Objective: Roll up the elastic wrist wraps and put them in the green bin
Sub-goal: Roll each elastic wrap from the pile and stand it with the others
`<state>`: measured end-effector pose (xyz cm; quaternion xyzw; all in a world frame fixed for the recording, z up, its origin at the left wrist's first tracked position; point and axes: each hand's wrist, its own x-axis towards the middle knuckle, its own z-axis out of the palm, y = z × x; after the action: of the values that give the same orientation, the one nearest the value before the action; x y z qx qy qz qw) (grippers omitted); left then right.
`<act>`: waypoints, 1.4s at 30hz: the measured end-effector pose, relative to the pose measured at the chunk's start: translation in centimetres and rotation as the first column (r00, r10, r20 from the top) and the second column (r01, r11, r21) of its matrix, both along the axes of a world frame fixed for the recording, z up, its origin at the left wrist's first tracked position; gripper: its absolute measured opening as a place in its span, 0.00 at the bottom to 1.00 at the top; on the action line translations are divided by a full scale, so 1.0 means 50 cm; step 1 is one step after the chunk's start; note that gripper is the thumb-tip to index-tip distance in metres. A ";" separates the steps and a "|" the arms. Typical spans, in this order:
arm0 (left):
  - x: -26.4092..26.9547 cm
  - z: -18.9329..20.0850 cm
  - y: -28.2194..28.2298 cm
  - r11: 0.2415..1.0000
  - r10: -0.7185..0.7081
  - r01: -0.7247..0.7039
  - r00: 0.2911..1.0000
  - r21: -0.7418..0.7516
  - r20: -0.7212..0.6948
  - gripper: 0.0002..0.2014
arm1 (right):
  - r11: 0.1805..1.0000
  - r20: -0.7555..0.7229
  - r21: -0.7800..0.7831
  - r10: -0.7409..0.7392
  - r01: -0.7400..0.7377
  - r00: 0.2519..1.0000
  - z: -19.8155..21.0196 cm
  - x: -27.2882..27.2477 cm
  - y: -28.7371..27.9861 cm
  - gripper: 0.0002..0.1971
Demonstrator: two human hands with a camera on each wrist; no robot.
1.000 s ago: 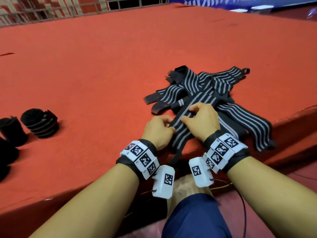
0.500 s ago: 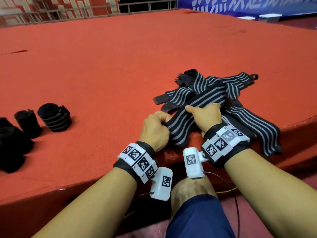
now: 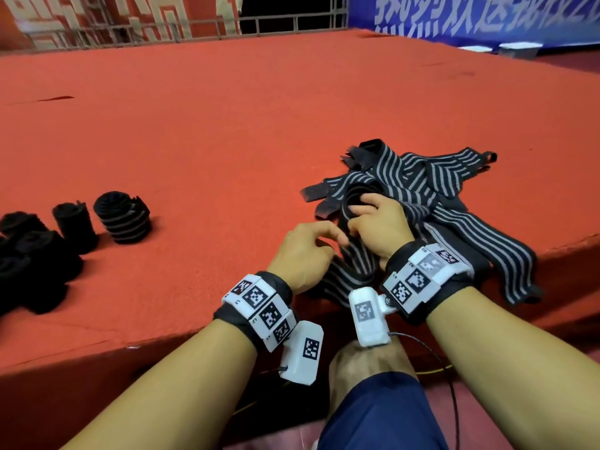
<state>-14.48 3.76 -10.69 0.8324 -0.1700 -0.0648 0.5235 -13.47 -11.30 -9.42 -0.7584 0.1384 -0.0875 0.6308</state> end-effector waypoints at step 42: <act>-0.009 0.075 0.125 0.851 0.174 -0.262 0.958 0.455 0.226 0.16 | 0.973 0.125 -0.210 -0.071 0.096 0.990 0.036 -0.016 0.051 0.23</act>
<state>-14.91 10.02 -6.92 0.9523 -0.0984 0.0290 0.2875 -14.27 -8.74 -7.64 -0.8094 0.1228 -0.1728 0.5477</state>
